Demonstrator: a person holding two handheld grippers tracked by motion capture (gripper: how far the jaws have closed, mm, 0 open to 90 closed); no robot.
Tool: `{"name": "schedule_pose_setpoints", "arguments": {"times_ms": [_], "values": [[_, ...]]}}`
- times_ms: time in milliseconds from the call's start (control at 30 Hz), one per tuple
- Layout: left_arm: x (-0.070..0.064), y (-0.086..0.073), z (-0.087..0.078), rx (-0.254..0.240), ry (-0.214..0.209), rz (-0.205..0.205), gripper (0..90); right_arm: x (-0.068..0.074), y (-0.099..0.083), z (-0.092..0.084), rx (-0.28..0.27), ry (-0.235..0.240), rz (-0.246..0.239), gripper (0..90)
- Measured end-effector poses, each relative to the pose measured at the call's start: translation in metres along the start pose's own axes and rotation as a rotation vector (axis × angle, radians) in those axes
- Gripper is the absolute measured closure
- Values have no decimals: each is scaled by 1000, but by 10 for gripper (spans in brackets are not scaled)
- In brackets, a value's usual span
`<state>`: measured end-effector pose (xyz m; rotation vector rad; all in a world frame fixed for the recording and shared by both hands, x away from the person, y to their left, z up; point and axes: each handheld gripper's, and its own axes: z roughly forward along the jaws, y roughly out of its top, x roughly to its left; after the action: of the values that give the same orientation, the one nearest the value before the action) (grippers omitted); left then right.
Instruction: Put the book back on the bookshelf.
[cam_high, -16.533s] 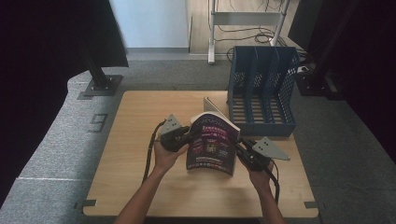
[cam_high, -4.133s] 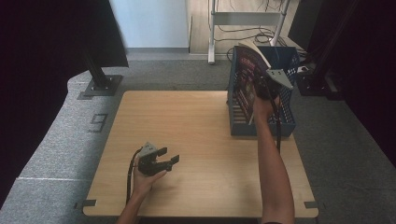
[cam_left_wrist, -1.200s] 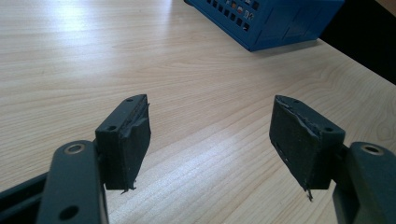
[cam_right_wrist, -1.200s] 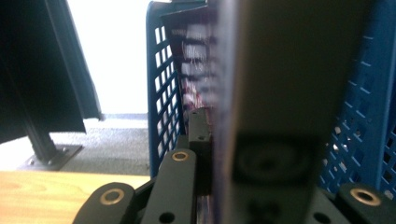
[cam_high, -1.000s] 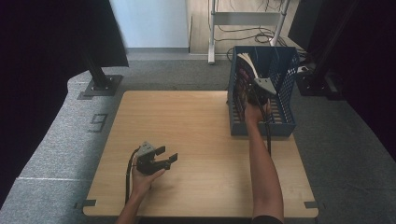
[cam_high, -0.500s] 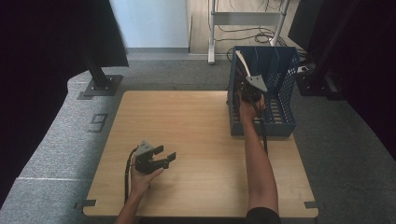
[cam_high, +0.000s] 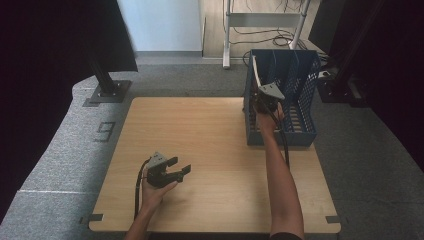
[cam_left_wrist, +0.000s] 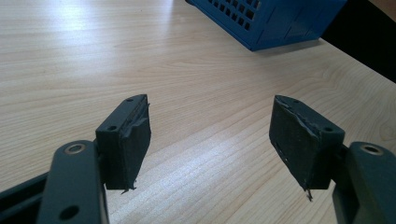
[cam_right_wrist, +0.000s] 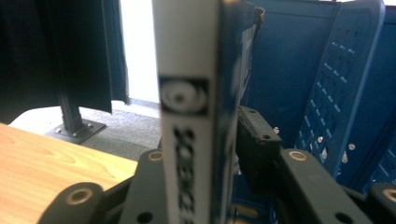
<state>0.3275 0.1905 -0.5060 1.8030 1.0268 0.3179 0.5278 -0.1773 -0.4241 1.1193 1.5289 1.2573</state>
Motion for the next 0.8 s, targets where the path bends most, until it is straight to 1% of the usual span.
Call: {"name": "schedule_pose_setpoints", "arguments": {"times_ms": [67, 100, 167, 233, 333, 433, 600, 800], "values": [[0, 0, 1, 2, 1, 0, 296, -1, -1, -2, 8, 21, 9, 632], [0, 0, 1, 4, 0, 0, 296, -1, -2, -3, 12, 29, 7, 633], [-1, -1, 2, 6, 0, 0, 296, -1, -5, -4, 1, 29, 0, 653], [-1, -1, 3, 8, 0, 1, 296, -1, -6, -3, 2, 28, 6, 681], [-1, -1, 3, 7, 0, 2, 296, 0, -7, 0, -1, 10, -1, 712], [-1, -1, 4, 10, 0, 1, 296, 1, -7, 2, -10, -2, 6, 722], [-1, -2, 6, 17, -3, 1, 299, 1, -8, 5, -15, -36, 17, 767], [0, -2, 6, 17, 1, -1, 299, 3, -6, 11, -11, -59, 12, 785]]}}
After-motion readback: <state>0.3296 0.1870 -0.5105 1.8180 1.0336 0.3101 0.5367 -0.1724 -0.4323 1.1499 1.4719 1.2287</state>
